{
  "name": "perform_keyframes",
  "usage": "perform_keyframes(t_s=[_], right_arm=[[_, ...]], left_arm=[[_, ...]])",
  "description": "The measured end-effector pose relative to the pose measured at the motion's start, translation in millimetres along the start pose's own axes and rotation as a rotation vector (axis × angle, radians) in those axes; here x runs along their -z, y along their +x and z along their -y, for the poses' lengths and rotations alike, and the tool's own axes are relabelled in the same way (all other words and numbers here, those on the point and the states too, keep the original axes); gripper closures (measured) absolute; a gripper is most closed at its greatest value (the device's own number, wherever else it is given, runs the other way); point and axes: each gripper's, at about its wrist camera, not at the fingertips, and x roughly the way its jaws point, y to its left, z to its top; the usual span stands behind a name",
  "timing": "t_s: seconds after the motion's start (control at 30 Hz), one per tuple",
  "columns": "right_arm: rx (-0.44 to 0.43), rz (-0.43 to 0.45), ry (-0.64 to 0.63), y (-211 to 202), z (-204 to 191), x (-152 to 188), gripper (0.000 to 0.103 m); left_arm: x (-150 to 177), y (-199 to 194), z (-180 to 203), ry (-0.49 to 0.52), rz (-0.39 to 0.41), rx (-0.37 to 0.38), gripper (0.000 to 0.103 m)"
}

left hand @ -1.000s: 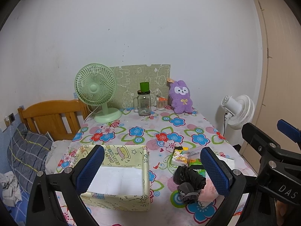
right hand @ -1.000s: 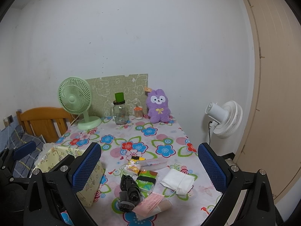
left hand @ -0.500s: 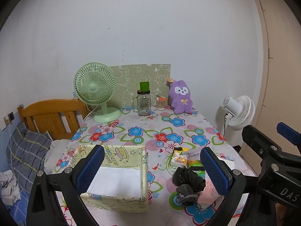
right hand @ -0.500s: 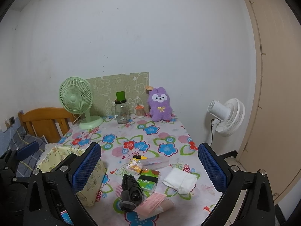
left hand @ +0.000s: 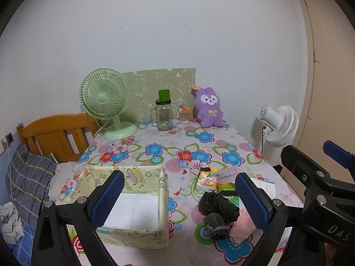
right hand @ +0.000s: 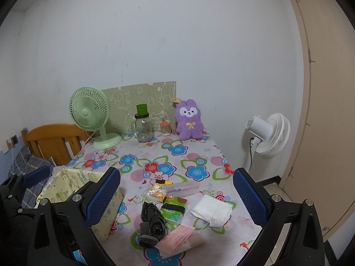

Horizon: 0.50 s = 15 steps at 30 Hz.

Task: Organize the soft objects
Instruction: 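Lower the left tool onto the black umbrella while the right tool approaches the pink packet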

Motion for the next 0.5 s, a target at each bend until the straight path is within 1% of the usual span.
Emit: perform_keyframes(t_s=[0.17,0.5], right_arm=[[-0.005,-0.021,-0.003,10,6,7,0.005],[-0.008,-0.076,-0.003,36,18,24,0.007]], left_arm=[[6,12,10,0.014,-0.026,0.017,0.003],[19,43,32,0.041,-0.097,0.081,0.006]])
